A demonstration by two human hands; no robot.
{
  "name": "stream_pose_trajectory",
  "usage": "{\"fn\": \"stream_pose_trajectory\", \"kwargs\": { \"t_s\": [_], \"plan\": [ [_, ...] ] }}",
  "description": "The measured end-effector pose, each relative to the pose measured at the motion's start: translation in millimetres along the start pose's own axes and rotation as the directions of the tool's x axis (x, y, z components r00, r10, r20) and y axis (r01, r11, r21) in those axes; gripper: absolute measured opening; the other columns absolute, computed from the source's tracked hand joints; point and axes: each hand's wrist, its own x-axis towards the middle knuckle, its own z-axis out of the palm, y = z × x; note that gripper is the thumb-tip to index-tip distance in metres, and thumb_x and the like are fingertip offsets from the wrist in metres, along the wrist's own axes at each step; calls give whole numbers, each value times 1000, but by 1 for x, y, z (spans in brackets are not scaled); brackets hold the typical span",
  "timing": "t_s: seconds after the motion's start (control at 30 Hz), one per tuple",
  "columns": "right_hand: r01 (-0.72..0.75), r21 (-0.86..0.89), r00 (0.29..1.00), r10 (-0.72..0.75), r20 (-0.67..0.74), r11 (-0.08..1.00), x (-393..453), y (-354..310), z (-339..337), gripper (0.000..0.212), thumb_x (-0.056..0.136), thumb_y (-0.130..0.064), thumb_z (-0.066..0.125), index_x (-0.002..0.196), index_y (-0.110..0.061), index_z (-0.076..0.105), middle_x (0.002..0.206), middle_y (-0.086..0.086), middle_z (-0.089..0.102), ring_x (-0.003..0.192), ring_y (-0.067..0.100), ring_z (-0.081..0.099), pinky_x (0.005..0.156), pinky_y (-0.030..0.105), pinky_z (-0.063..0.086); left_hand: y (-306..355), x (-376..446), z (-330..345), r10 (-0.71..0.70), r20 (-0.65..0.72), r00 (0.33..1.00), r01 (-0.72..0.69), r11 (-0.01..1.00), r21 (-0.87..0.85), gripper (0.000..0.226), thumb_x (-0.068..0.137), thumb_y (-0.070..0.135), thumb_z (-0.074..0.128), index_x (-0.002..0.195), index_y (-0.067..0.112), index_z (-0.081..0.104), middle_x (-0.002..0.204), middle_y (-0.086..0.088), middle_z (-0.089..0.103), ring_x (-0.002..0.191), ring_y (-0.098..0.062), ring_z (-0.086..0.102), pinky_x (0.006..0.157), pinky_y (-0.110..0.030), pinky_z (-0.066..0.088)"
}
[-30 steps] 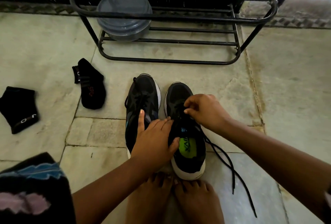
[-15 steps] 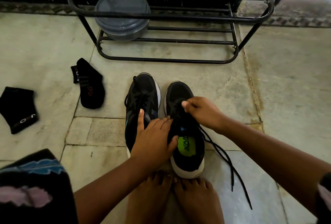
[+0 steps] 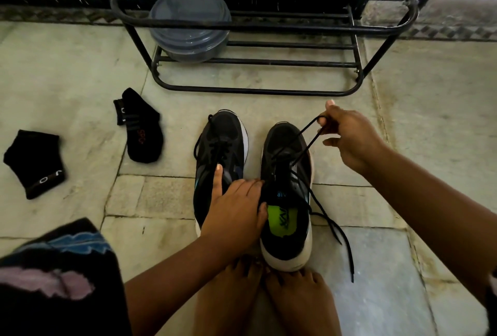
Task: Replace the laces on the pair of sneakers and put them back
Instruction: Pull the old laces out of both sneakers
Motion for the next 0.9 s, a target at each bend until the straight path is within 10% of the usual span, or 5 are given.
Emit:
{"fn": "stream_pose_trajectory", "kwargs": {
  "t_s": [0.13,0.27,0.43,0.57,0.9],
  "plan": [
    [-62,345,992,94,-79,937,5,-2,-12,22,96,-33,48,79,-20,52,67,-5,53,77,17,54,74,34,43,-1,-1,2,-3,6,1000,3,1000,21,52,89,41,21,120,20,58,110,8,64,109,-11,58,113,-47,-17],
    [-13,-88,999,10,-30,996,6,17,-9,20,92,-31,59,102,-13,56,95,3,56,87,19,56,69,28,45,0,-1,3,-10,-21,1000,10,1000,27,59,87,39,20,136,18,45,114,6,62,113,-13,56,114,-48,-15],
    [545,-682,795,-558,237,487,-8,32,0,30,87,-18,65,116,-19,59,116,0,48,100,16,52,82,29,46,0,-1,10,85,-111,990,-73,991,112,70,80,27,55,145,16,29,145,-10,43,135,-24,40,110,-57,10],
    [711,-673,681,-444,583,206,-10,46,10,31,88,-9,60,116,-19,67,116,3,55,106,22,53,87,37,48,0,-3,16,190,-122,974,-167,970,179,67,80,17,41,145,5,27,154,-14,27,142,-25,20,112,-53,13],
    [705,-709,613,-473,633,-35,-5,54,22,9,85,-16,63,93,-15,67,94,4,62,83,24,58,61,31,45,-1,-1,13,214,-50,975,-202,963,179,80,72,17,59,146,11,28,149,-9,38,139,-24,34,111,-48,25]
  ]
}}
